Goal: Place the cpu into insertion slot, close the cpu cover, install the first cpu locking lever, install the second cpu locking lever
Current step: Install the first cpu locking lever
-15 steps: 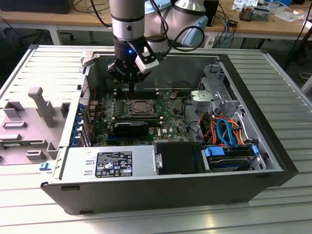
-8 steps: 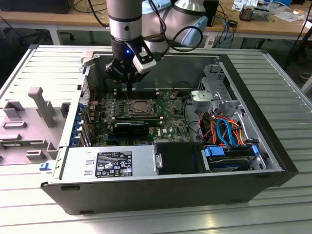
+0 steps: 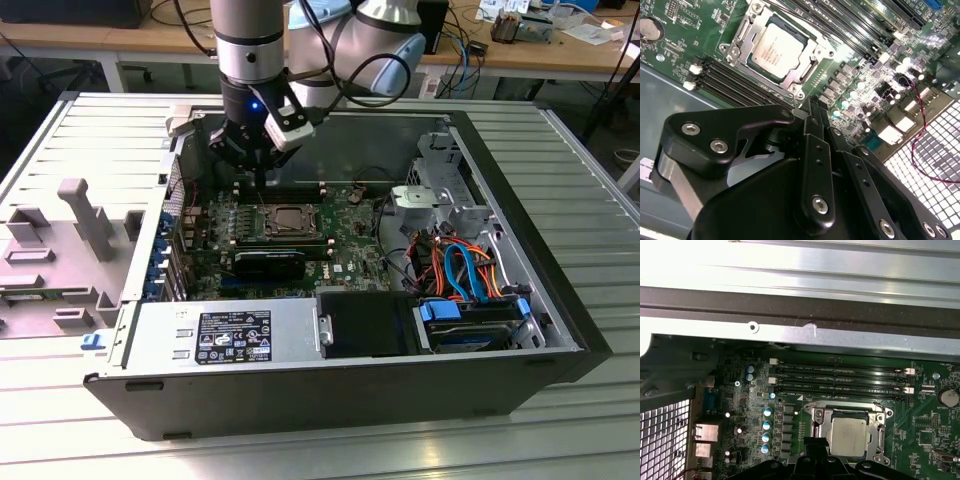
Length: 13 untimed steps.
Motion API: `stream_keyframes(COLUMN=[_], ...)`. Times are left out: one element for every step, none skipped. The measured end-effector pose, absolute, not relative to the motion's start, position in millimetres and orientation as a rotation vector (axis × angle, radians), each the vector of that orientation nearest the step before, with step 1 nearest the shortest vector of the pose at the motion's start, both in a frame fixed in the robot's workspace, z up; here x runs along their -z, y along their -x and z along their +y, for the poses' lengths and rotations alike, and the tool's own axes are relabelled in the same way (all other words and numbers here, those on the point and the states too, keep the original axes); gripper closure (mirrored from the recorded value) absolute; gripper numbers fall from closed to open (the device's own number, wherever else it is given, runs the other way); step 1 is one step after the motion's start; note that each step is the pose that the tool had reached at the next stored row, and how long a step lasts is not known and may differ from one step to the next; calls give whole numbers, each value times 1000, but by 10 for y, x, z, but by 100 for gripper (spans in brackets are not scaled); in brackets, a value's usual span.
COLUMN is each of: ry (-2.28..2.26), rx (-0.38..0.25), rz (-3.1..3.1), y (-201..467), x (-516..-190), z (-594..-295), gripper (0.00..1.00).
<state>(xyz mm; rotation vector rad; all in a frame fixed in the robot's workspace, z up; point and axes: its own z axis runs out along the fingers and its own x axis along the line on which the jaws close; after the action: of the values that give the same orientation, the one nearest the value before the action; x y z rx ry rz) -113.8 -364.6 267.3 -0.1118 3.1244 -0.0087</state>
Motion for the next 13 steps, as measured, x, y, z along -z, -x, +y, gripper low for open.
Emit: stream_keyframes(ry=[112, 112, 112, 112, 112, 112, 112, 112, 112, 112, 112, 112, 112], rx=[9, 9, 9, 9, 9, 9, 9, 9, 9, 9, 9, 9, 9], rz=[3124, 3124, 3124, 3124, 3124, 3124, 3124, 3124, 3124, 3124, 3124, 3124, 3124], y=[1147, 1153, 1161, 1168, 1176, 1182, 1187, 1196, 1202, 1208, 1213, 1222, 1228], x=[-2673, -2673, -2672, -2672, -2672, -2672, -2671, -2671, -2671, -2670, -2670, -2670, -2669], z=[-3646, -3646, -3646, -3646, -3646, -3646, -3646, -3646, -3646, -3645, -3645, -3646, -3646], gripper=[89, 89, 89, 89, 89, 89, 89, 89, 89, 89, 89, 89, 89])
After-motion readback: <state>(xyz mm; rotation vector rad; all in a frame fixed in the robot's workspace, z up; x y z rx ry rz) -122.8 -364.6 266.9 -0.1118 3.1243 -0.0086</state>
